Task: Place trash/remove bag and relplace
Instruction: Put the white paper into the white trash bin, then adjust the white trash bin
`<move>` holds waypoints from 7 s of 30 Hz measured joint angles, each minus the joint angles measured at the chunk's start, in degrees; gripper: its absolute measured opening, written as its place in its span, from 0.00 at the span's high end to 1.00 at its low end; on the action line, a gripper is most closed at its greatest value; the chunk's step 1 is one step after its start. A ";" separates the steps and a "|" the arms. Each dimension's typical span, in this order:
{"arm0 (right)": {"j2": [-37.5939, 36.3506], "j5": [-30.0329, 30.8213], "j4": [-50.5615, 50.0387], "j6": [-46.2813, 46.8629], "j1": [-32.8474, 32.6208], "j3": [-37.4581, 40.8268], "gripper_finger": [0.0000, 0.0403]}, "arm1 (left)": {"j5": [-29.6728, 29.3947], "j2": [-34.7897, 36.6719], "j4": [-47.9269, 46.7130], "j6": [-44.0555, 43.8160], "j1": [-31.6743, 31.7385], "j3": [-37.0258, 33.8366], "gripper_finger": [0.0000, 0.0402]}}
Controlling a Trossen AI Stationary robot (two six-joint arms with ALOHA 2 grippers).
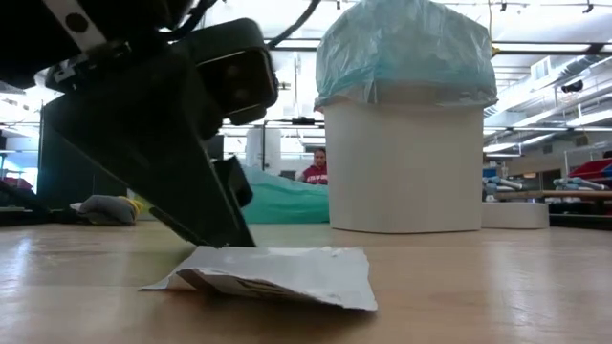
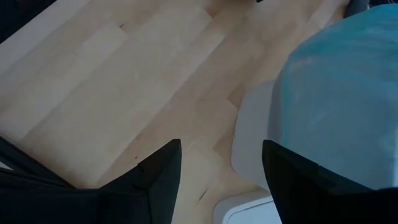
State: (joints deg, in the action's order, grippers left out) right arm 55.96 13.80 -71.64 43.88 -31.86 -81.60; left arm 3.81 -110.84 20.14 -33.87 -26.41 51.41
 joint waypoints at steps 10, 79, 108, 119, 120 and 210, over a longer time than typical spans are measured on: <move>0.02 0.30 -0.44 -1.13 0.00 0.00 0.48 | 0.35 -2.24 -3.30 0.16 0.07 3.18 0.79; -1.86 19.55 1.29 -9.05 0.09 -0.02 0.48 | -18.83 20.17 -24.38 31.14 30.71 38.39 1.00; -2.19 57.43 -1.46 -3.90 5.98 -0.02 0.61 | -16.64 10.33 -44.96 38.21 31.23 64.02 0.74; -2.10 48.76 -8.04 1.03 25.50 1.09 0.99 | -26.50 10.51 -82.71 36.14 35.64 78.35 0.98; -1.87 47.53 -8.14 1.11 27.05 1.59 0.99 | -25.59 10.51 -85.45 35.42 36.17 78.03 0.98; 19.91 5.62 45.04 -25.85 78.49 22.73 1.00 | -4.21 26.42 -39.60 -5.54 24.35 17.82 0.93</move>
State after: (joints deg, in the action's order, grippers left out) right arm 75.87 19.42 -26.59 18.02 46.63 -58.87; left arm -0.40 -84.42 -19.46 -39.40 -2.07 69.23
